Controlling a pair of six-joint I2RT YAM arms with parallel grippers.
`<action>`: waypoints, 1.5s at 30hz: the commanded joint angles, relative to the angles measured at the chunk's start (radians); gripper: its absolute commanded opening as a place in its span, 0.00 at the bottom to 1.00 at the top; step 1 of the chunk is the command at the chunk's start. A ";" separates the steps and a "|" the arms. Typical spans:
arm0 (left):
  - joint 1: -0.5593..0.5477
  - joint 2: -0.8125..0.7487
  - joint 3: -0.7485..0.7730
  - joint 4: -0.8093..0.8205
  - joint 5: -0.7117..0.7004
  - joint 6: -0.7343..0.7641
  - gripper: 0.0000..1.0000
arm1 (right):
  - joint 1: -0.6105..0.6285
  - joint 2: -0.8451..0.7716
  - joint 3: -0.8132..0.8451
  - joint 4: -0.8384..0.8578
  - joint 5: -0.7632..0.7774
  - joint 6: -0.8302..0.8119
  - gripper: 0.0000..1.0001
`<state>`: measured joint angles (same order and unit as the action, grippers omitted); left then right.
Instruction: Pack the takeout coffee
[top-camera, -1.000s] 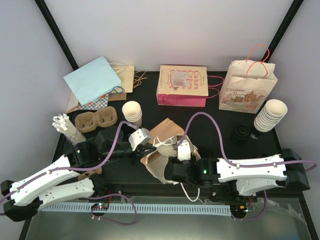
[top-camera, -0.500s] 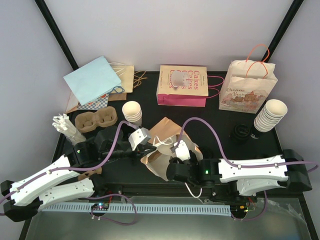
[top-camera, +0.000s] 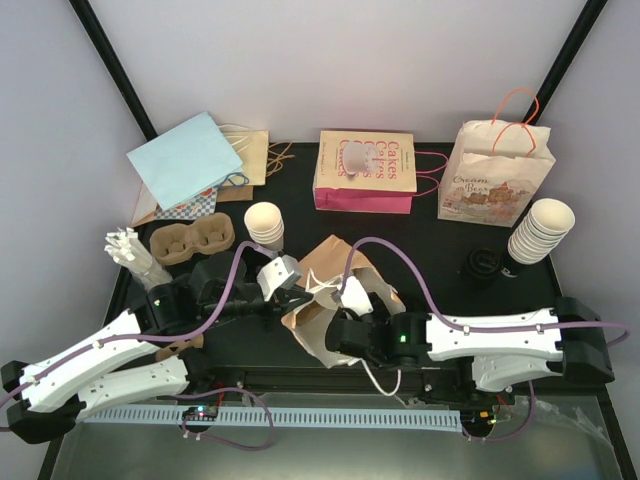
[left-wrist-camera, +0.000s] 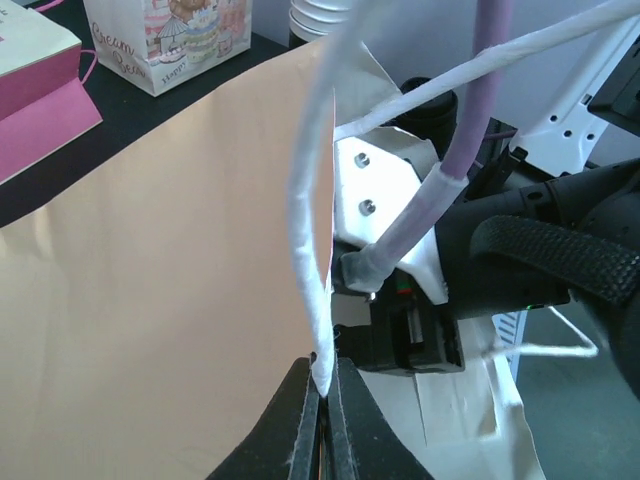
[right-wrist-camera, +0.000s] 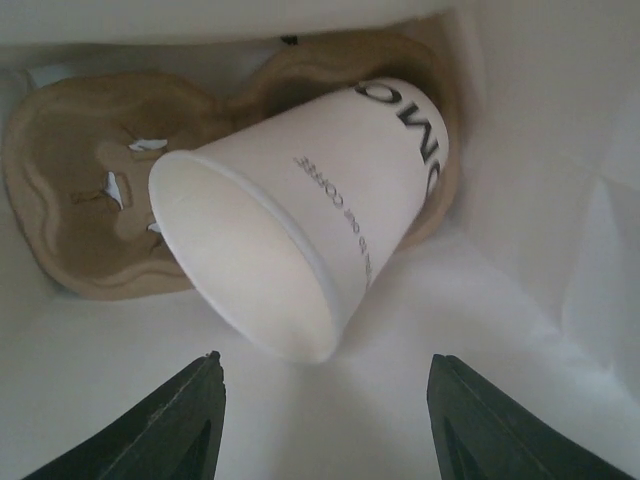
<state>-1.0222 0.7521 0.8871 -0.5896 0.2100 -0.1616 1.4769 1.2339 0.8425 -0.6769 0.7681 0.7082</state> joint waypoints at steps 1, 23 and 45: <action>0.002 -0.008 0.004 0.048 0.031 -0.011 0.01 | -0.023 0.037 0.053 0.020 0.049 -0.108 0.58; 0.002 0.003 0.000 0.051 0.032 -0.005 0.02 | -0.086 0.095 0.205 -0.006 -0.132 -0.144 0.61; 0.002 -0.016 0.007 0.038 0.033 -0.001 0.02 | -0.129 0.184 0.155 0.008 -0.048 -0.096 0.60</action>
<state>-1.0130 0.7471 0.8871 -0.5766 0.1879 -0.1612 1.3518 1.4330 1.0206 -0.7120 0.6701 0.6304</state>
